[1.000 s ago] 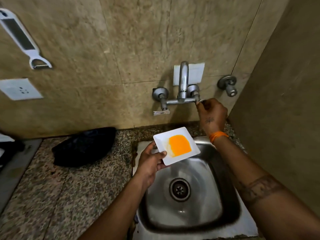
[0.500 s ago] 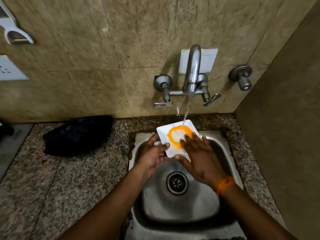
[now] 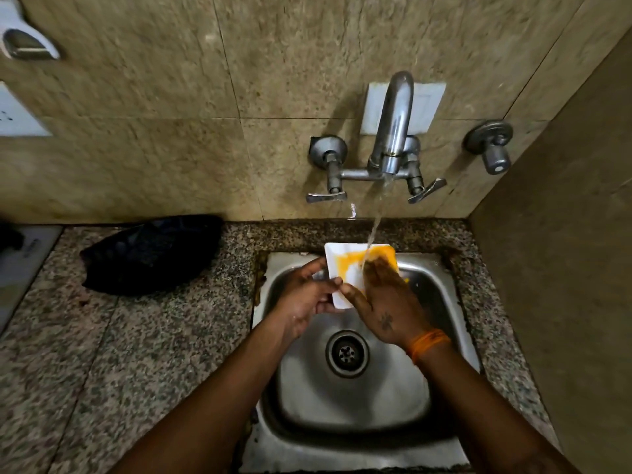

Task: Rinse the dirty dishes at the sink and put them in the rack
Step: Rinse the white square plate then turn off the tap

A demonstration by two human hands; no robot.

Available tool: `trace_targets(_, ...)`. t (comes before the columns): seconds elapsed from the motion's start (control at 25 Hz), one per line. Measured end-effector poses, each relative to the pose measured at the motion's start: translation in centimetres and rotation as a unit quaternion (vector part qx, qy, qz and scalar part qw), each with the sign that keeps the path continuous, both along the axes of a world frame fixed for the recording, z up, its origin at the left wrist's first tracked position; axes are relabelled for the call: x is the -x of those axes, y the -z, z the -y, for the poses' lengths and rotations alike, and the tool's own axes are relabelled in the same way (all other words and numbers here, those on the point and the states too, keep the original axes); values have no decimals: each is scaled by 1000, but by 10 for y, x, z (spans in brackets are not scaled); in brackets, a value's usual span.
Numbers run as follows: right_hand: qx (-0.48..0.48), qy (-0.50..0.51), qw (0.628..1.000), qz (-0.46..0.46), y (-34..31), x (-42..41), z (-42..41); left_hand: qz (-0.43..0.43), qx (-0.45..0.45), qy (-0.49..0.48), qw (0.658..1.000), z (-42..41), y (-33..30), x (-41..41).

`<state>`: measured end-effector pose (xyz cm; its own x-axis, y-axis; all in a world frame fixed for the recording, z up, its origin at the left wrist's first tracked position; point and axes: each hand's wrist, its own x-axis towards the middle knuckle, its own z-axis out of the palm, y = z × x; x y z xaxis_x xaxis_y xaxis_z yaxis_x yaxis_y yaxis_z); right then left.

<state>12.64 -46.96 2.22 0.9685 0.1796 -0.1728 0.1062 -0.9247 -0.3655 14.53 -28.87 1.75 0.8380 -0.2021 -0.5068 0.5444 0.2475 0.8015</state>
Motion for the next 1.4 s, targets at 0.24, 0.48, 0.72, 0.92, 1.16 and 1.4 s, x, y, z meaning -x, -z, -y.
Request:
trace_targets(0.24,33,27,998,44,-1,0,0,-10,8,10,1000,-7,2,-7)
trace_targets(0.48,13,-79,996,39,-4,-2,0,-14,16,18,1000,-3,3,-2)
trace_targets(0.72,-4,-151,988,23,-8,23,-10,-8,-3,3,1000,-5,3,-4)
trace_targets(0.92,-149,155,963,161,10,13,30,-5,-89,-17,996,-1,1,-1)
trace_targets(1.16,-545,413,729,-35,6,15,11,242,-558,124,784,28,-1,10)
trace_targets(1.4,-548,428,719,-10,12,3,5,445,-547,346,619,51,30,40)
